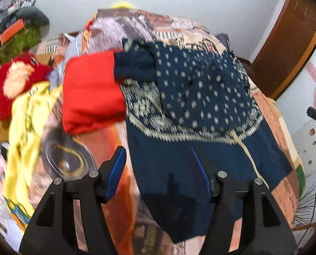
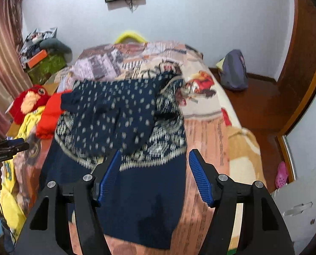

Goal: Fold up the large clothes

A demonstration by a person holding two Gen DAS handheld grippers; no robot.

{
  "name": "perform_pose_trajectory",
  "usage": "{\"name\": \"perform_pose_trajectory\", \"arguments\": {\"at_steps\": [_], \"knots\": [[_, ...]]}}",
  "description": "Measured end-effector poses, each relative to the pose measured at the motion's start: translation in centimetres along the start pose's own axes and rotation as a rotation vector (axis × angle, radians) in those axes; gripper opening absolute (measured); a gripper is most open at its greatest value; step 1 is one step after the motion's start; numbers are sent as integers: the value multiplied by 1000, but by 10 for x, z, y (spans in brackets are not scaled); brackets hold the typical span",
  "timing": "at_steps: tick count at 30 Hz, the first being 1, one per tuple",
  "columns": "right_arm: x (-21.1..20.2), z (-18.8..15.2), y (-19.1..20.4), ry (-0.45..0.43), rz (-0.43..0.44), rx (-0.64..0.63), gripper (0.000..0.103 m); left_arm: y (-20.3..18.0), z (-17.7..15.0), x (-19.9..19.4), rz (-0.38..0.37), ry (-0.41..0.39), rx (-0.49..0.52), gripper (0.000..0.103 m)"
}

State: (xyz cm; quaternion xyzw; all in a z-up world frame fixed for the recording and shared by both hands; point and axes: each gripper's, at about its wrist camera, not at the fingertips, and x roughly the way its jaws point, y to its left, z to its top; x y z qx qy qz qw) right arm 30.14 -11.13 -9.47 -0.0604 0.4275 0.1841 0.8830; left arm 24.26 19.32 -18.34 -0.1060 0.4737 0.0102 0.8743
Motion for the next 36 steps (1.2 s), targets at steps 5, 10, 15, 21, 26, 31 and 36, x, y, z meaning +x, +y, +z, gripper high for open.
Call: {"name": "perform_pose_trajectory", "arguments": {"at_steps": [5, 10, 15, 21, 26, 31, 36], "knots": [[18, -31, -2, 103, 22, 19, 62, 4, -33, 27, -71, 97, -90, 61], [38, -57, -11, 187, 23, 51, 62, 0, -57, 57, -98, 197, -127, 61], [59, -83, -25, 269, 43, 108, 62, 6, -71, 68, -151, 226, -187, 61], [76, -105, -40, 318, 124, 196, 62, 31, -87, 80, -302, 271, -353, 61], [81, -108, -48, 304, 205, 270, 61, 39, -93, 88, -362, 273, -418, 61], [84, -104, -41, 284, 257, 273, 34, 40, -89, 93, -324, 282, -417, 75], [84, -96, -27, 272, 277, 252, 15, 41, -88, 95, -294, 272, -416, 75]]}}
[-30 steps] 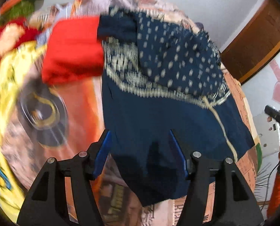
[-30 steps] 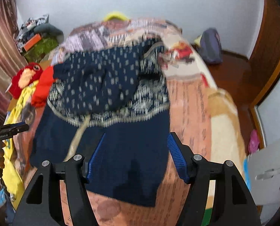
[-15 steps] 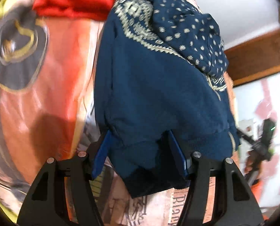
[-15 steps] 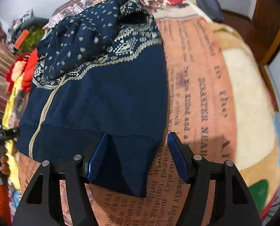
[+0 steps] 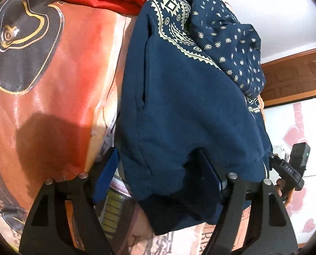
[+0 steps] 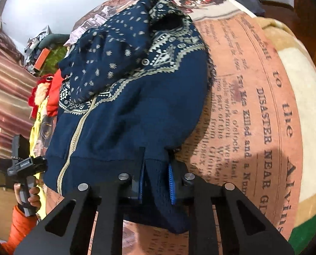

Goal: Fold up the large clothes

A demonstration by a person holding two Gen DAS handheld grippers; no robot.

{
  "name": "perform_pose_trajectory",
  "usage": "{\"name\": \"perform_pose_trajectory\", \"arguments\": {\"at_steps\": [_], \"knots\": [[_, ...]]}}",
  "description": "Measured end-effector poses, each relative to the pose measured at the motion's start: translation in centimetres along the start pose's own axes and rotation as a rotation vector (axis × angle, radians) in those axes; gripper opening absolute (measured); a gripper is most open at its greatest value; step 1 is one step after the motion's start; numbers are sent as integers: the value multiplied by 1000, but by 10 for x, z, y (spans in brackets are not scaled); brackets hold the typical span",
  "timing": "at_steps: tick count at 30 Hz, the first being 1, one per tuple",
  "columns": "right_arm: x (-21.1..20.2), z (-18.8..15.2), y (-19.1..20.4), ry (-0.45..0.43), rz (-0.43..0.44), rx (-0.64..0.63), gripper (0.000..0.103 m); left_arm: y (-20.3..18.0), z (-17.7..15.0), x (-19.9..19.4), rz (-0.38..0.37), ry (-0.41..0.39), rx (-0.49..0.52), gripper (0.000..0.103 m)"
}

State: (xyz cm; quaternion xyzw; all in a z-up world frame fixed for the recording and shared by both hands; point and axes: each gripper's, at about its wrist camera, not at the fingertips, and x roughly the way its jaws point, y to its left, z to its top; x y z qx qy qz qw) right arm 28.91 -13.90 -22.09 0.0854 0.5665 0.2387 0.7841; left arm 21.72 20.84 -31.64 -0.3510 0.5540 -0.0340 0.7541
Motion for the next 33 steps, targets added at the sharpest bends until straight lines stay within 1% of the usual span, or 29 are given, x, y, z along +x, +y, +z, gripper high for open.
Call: {"name": "perform_pose_trajectory", "arguments": {"at_steps": [1, 2, 3, 5, 7, 9, 11, 14, 19, 21, 23, 24, 25, 27, 28, 30, 31, 32, 33], "knots": [[1, 1, 5, -3, -8, -14, 15, -1, -1, 0, -3, -7, 2, 72], [0, 1, 8, -6, -14, -30, 14, 2, -2, -1, -22, -8, 3, 57], [-2, 2, 15, -17, -24, -56, 14, 1, -2, -3, -57, -7, -4, 50], [-8, 6, 26, -46, -36, -95, 14, -1, -1, -10, -64, -16, -1, 16], [-15, 11, 33, -79, -31, -116, 13, -8, 2, -19, -64, -31, 21, 12], [-24, 18, 40, -113, -16, -133, 13, -19, 5, -29, -69, -63, 66, 10], [-37, 27, 46, -160, -8, -153, 13, -36, 12, -47, -69, -123, 116, 10], [-51, 43, 51, -211, 5, -172, 13, -58, 31, -73, -105, -201, 153, 9], [-60, 86, 63, -287, -16, -189, 12, -91, 80, -112, -151, -336, 196, 8], [-62, 111, 64, -320, -22, -186, 12, -100, 105, -122, -152, -386, 205, 8], [-65, 133, 65, -352, -33, -184, 12, -108, 131, -128, -115, -439, 213, 8], [-63, 150, 64, -370, -41, -176, 12, -112, 147, -126, -68, -467, 215, 8], [-62, 163, 63, -387, -44, -168, 12, -115, 156, -123, -38, -481, 217, 8], [-57, 183, 60, -414, -58, -155, 12, -120, 186, -111, 39, -515, 223, 8], [-47, 199, 58, -415, -72, -143, 12, -121, 195, -106, 56, -517, 219, 8], [-27, 220, 53, -400, -91, -122, 12, -120, 224, -82, 117, -509, 201, 8], [-19, 228, 51, -394, -111, -116, 12, -119, 232, -75, 140, -506, 202, 8], [-5, 236, 48, -385, -141, -114, 12, -116, 245, -60, 183, -497, 201, 8], [8, 242, 45, -367, -158, -109, 12, -113, 252, -52, 198, -489, 198, 8]]}}
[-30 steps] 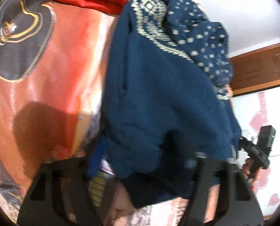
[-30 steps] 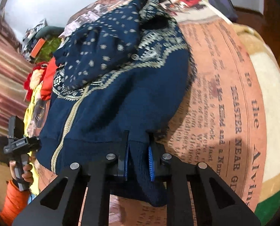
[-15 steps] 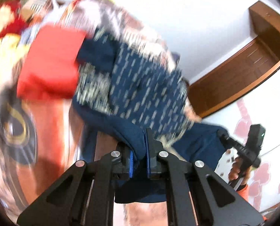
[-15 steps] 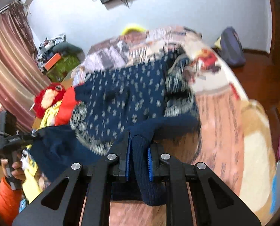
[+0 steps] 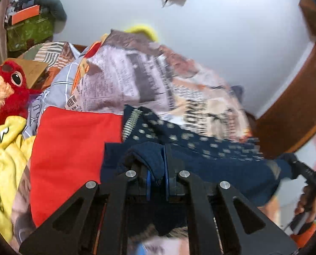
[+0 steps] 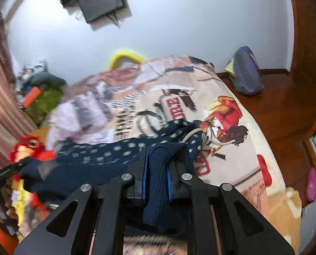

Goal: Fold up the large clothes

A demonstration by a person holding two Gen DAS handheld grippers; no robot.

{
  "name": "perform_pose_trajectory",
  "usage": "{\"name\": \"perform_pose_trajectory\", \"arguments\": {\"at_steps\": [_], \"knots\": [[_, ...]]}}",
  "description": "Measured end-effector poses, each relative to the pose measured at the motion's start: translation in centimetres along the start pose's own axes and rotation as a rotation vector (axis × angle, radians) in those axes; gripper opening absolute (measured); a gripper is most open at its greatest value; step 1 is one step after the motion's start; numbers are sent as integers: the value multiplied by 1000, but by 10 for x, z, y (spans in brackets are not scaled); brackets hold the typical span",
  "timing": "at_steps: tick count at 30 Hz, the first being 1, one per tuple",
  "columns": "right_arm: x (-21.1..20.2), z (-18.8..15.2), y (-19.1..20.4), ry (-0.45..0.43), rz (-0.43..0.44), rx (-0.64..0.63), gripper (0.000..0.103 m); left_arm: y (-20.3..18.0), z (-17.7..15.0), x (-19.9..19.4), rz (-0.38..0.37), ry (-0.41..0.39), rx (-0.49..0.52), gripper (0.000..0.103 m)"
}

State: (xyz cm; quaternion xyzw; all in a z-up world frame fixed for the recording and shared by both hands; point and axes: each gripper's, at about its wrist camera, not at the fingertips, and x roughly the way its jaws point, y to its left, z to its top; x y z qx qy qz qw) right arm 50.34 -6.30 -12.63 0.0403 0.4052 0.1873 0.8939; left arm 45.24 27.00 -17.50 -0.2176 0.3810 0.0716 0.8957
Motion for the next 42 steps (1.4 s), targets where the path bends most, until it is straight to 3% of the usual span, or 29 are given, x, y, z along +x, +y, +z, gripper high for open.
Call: {"name": "perform_pose_trajectory", "arguments": {"at_steps": [6, 10, 12, 14, 15, 17, 19, 21, 25, 28, 32, 37, 40, 42], "knots": [[61, -8, -21, 100, -66, 40, 15, 14, -8, 76, 73, 132, 58, 13], [61, -10, -40, 118, -8, 108, 23, 13, -15, 79, 65, 174, 134, 18], [50, -10, -43, 123, 2, 118, 37, 8, -17, 68, 79, 189, 167, 21], [37, -12, -42, 106, -58, 93, 52, 2, -21, 51, 80, 179, 187, 25], [22, -15, -38, 75, -88, 54, 52, -1, -22, 43, 75, 166, 197, 28], [3, -22, -30, 43, -101, -18, 52, -10, -28, 20, 73, 126, 223, 49], [-10, -30, -22, 41, -79, -65, 52, -23, -36, -3, 95, 57, 276, 56], [-22, -40, -13, 53, -52, -104, 52, -32, -42, -16, 93, 35, 310, 57], [-25, -61, 13, 96, 10, -170, 52, -50, -62, -17, 16, 96, 335, 58], [-7, -72, 29, 139, 36, -184, 52, -56, -77, 6, 0, 168, 327, 58], [26, -78, 42, 189, 51, -168, 52, -55, -87, 45, 51, 224, 301, 58], [76, -56, 57, 253, 55, -155, 59, -48, -52, 91, 163, 190, 294, 58], [102, -18, 64, 273, -20, -161, 58, -55, -17, 105, 213, 157, 295, 57], [105, 4, 63, 227, -74, -125, 58, -62, 14, 104, 247, 99, 290, 57]]}}
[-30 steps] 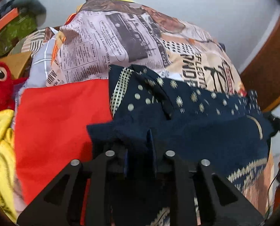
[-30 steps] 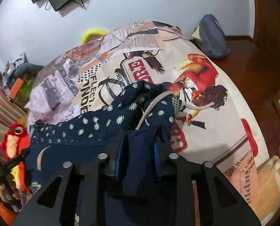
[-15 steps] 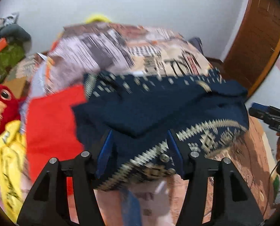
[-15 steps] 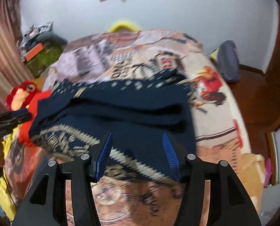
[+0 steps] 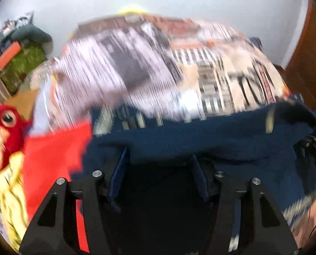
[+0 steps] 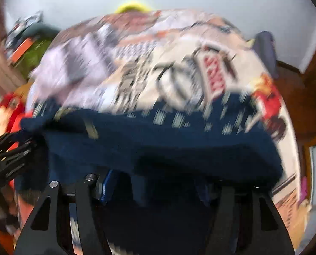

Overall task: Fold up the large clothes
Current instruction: 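Release the folded hoodie with both grippers and pat it flat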

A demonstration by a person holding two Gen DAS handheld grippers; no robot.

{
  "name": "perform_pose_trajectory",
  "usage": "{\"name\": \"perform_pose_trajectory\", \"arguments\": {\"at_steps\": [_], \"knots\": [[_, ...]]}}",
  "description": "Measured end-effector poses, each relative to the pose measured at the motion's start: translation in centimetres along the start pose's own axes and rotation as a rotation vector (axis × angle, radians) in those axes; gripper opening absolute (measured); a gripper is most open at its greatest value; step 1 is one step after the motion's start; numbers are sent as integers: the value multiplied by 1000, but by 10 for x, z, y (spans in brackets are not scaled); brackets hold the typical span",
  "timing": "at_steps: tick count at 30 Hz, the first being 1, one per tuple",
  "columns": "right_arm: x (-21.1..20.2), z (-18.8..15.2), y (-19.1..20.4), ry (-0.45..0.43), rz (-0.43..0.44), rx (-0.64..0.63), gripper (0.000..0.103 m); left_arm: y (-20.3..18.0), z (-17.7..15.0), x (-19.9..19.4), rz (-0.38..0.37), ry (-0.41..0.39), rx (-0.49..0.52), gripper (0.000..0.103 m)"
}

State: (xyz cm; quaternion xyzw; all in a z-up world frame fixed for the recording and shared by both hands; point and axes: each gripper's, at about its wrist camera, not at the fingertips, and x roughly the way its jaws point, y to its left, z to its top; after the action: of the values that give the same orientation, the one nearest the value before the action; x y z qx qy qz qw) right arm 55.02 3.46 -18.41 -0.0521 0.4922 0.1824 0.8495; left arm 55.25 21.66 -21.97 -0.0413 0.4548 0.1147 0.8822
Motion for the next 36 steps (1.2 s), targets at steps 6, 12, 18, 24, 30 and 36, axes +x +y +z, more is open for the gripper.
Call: {"name": "perform_pose_trajectory", "arguments": {"at_steps": [6, 12, 18, 24, 30, 36], "knots": [[-33, 4, -2, -142, 35, 90, 59, 23, 36, -31, -24, -84, -70, 59], [-33, -34, 20, -113, 50, -67, 60, 11, -12, -35, -156, -24, -16, 65], [-18, -82, 9, -52, -22, -136, 72, -11, -91, -6, -178, 108, 37, 66], [-39, -115, -32, -51, -16, -3, 88, 2, -128, -29, -93, 39, 49, 72], [-55, -134, -62, 3, -13, 96, 88, 36, -146, -52, -67, 52, -3, 73], [-79, -153, -66, 28, -68, 96, 88, 85, -166, -71, -37, 80, -135, 74]]}}
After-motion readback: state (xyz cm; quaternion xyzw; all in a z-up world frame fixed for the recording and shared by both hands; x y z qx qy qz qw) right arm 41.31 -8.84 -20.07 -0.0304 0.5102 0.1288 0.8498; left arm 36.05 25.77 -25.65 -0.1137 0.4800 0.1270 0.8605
